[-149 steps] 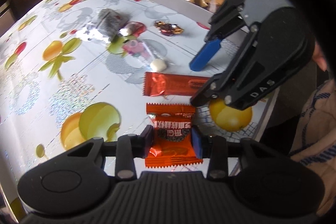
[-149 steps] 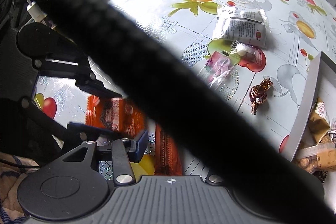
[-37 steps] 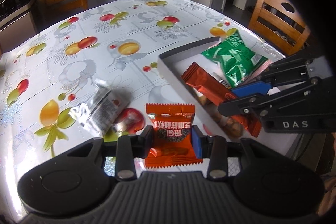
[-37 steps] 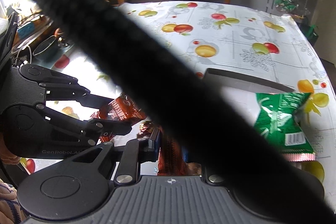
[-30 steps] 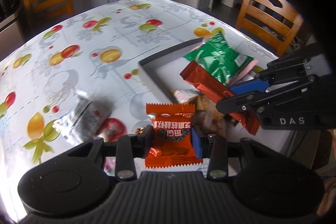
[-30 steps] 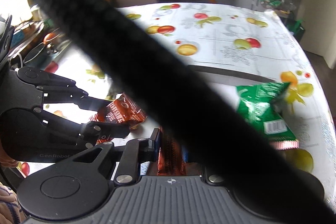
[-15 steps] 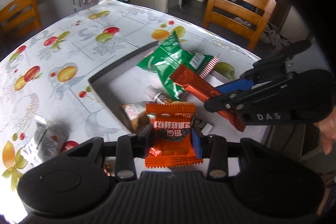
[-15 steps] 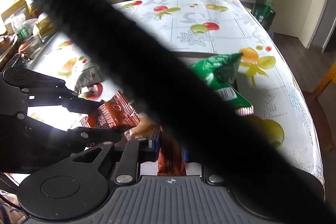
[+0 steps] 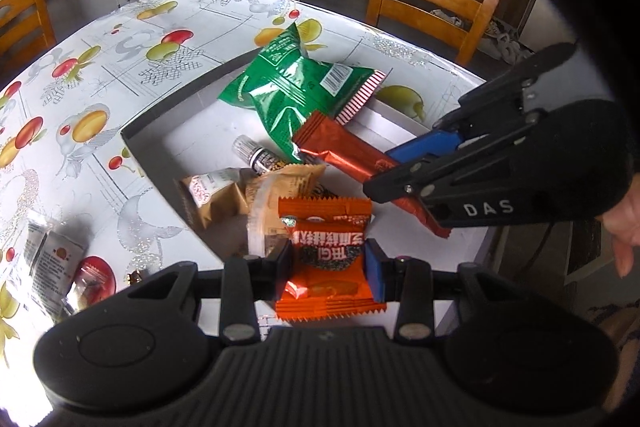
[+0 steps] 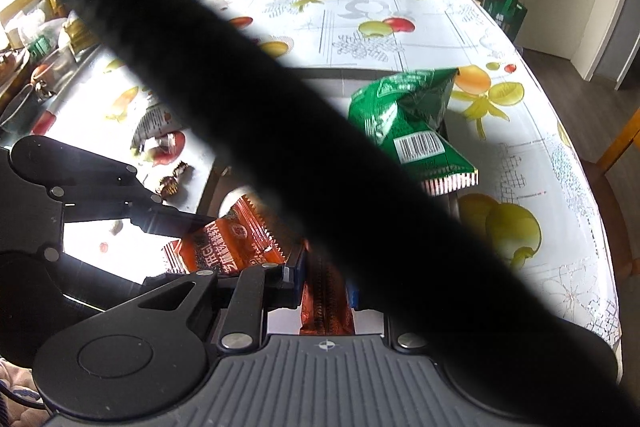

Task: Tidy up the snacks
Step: 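Lower both orange snacks into the white box, then open both tools to release the orange snacks inside the box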

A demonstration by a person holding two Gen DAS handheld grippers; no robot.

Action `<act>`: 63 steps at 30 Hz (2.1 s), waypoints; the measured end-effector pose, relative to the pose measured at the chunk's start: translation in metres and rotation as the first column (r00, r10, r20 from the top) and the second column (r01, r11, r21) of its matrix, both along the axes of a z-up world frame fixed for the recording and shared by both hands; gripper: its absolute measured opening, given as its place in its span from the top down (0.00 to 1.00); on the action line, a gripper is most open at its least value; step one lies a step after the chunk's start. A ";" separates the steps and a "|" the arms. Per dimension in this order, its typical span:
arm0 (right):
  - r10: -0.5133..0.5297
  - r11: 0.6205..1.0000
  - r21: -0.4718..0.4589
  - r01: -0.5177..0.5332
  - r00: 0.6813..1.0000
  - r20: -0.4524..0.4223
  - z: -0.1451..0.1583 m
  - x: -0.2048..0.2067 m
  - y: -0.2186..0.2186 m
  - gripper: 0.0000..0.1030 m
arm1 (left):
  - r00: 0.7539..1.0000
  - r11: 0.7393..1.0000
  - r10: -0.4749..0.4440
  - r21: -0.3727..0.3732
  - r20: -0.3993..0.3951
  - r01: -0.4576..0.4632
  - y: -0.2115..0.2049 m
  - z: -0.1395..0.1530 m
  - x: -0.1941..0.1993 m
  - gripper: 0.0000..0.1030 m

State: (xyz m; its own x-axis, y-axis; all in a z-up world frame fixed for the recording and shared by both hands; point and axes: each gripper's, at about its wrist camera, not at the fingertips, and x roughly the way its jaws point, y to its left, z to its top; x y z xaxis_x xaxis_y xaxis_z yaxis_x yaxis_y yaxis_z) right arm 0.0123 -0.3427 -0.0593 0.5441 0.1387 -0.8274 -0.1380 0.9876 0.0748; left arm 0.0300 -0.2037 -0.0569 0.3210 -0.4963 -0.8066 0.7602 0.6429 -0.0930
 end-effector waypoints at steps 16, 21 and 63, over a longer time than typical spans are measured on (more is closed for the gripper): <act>0.020 1.000 -0.007 -0.020 0.999 -0.046 -0.010 0.006 -0.001 0.78 | 0.999 0.999 -0.032 0.033 -0.008 0.032 -0.013 -0.012 0.002 0.64; 0.012 1.000 -0.015 -0.013 0.998 -0.064 -0.015 0.007 -0.001 0.78 | 0.999 0.998 -0.041 0.040 -0.012 0.041 -0.015 -0.017 0.003 0.64; -0.015 1.000 -0.023 0.015 1.000 -0.002 0.007 0.018 0.006 0.58 | 0.996 0.999 -0.046 -0.013 0.078 0.047 -0.001 0.002 -0.005 0.24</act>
State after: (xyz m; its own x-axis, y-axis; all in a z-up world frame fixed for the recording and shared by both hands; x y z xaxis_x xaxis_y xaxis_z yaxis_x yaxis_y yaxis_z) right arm 0.0299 -0.3367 -0.0522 0.5442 0.1110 -0.8316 -0.1227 0.9911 0.0520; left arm 0.0252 -0.2044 -0.0546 0.3584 -0.5238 -0.7728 0.7945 0.6058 -0.0421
